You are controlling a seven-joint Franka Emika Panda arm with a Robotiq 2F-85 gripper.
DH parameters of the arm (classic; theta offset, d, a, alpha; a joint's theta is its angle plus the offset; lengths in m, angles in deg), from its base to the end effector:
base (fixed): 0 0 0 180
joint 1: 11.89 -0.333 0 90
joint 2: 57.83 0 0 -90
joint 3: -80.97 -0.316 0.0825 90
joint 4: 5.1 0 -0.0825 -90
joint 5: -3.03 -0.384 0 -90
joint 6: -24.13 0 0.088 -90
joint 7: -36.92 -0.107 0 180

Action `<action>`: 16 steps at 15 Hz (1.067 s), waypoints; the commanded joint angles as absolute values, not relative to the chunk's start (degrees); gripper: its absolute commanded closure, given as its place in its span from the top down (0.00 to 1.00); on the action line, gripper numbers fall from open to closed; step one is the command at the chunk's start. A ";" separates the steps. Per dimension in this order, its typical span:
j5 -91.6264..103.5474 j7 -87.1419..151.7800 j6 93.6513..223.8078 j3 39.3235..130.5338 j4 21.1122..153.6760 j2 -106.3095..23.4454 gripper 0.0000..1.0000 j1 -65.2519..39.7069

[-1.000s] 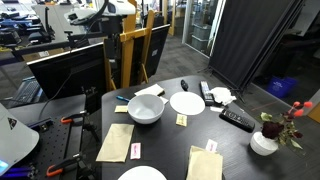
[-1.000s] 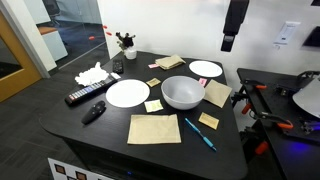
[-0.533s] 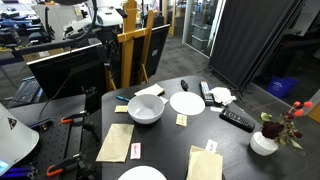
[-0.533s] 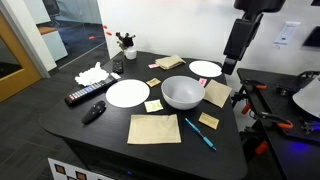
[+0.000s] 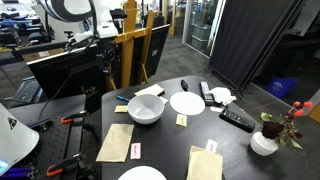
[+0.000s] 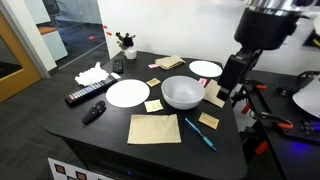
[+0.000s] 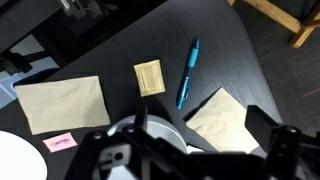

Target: Put the blue pen in the bowl

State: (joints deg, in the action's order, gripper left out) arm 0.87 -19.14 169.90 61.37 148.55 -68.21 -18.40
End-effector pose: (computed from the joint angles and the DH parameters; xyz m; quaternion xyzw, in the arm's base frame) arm 0.3723 0.1769 0.2931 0.9611 -0.2752 0.0256 0.0034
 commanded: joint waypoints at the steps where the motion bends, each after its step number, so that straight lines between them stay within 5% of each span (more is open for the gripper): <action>1: 7.19 -27.58 174.68 61.12 147.79 -62.46 1.00 -18.25; 16: 16.96 -31.76 186.94 67.91 140.13 -40.78 1.00 -21.90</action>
